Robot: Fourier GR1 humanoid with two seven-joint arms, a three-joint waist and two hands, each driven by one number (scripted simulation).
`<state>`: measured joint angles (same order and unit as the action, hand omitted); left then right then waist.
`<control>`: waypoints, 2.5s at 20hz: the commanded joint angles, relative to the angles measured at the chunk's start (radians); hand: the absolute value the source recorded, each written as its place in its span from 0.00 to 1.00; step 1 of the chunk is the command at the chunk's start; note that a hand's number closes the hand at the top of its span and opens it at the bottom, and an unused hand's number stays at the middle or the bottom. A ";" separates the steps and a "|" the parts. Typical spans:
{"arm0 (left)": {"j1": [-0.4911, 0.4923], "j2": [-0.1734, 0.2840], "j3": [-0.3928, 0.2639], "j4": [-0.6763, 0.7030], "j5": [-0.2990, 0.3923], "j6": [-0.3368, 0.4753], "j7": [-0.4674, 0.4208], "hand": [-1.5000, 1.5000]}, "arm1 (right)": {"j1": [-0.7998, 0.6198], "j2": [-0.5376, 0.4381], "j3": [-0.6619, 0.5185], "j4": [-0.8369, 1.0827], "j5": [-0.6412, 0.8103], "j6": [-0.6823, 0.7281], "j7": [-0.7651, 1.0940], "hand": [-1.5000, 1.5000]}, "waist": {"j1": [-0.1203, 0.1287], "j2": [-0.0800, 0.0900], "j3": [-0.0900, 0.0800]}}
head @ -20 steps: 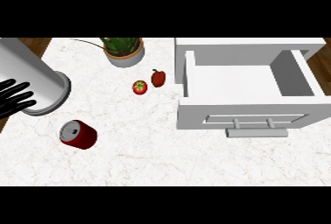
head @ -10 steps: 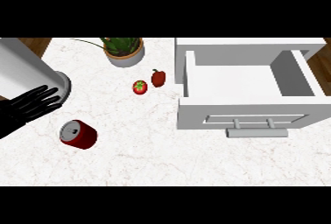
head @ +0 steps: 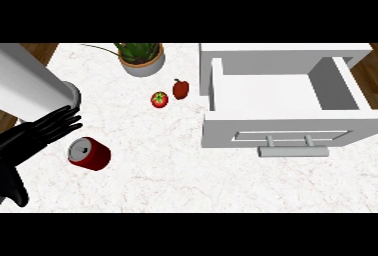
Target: Pick up the can, place it into the drawer and close the drawer
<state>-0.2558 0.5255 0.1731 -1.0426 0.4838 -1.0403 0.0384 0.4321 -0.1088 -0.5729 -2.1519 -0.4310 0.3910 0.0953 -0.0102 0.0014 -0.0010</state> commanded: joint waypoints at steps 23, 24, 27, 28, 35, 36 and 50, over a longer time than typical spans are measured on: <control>-0.140 -0.048 -0.096 0.554 -0.583 0.112 -0.660 0.00 | 0.033 0.044 -0.076 -0.022 -0.054 0.119 0.002 0.00 | -0.019 0.005 -0.002; -0.165 -0.056 -0.093 0.589 -0.576 0.116 -0.655 0.00 | 0.009 -0.010 -0.094 -0.071 -0.106 0.072 0.076 0.00 | -0.028 0.010 -0.005; -0.169 -0.034 -0.106 0.608 -0.579 0.078 -0.685 0.00 | 0.010 -0.003 -0.104 -0.033 -0.098 0.077 0.069 0.00 | -0.021 0.008 -0.003; -0.179 -0.079 -0.114 0.616 -0.580 0.117 -0.680 0.00 | 0.010 0.010 -0.094 -0.046 -0.100 0.081 0.064 0.00 | -0.024 0.009 -0.004; -0.196 -0.112 -0.126 0.671 -0.566 0.120 -0.689 0.00 | -0.013 0.001 -0.089 -0.059 -0.102 0.070 0.098 0.00 | -0.017 0.007 -0.003; -0.222 -0.123 -0.110 0.702 -0.545 0.114 -0.657 0.00 | -0.042 0.012 -0.070 -0.039 -0.058 0.059 0.085 0.00 | -0.017 0.010 -0.003; -0.226 -0.159 -0.153 0.594 -0.454 -0.099 -0.577 1.00 | 0.050 0.042 -0.124 -0.049 -0.140 0.119 0.073 0.00 | -0.012 -0.003 -0.001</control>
<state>-0.4937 0.3830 0.0317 -0.4202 0.0024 -0.8997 -0.4242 0.4606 -0.0820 -0.6805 -2.2187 -0.5611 0.4847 0.1947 -0.0243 0.0026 -0.0025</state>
